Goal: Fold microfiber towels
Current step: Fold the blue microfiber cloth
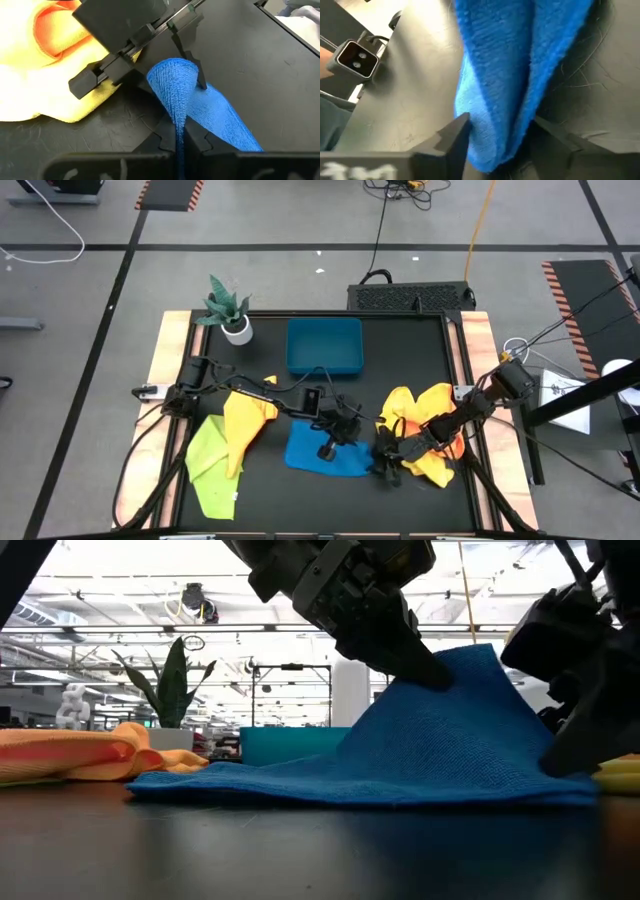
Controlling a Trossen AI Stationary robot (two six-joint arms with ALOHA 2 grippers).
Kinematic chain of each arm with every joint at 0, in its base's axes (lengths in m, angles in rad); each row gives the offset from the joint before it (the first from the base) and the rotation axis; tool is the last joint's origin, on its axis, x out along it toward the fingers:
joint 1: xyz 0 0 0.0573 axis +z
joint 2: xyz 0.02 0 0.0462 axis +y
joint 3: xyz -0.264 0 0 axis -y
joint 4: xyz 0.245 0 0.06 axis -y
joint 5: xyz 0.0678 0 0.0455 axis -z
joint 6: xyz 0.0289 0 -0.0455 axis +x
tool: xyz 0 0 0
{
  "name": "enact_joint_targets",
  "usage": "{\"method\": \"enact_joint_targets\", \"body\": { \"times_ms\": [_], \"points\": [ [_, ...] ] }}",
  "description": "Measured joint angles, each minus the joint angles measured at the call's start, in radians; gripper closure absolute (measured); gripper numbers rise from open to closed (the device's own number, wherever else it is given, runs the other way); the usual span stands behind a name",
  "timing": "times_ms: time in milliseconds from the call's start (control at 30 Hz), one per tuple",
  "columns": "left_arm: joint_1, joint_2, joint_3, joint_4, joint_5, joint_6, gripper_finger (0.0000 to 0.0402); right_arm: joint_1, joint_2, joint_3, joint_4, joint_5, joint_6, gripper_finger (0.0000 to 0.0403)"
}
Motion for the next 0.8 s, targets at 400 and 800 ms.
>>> {"method": "enact_joint_targets", "body": {
  "times_ms": [400, 800],
  "points": [
    [0.002, 0.000, 0.000, -0.003, -0.015, 0.000, 0.0395, 0.049, -0.092, 0.000, -0.048, -0.012, 0.007, 0.0393],
    [-0.007, 0.000, 0.000, -0.011, -0.095, -0.074, 0.0397, 0.050, -0.229, -0.001, -0.196, 0.024, 0.010, 0.0400]
  ]
}}
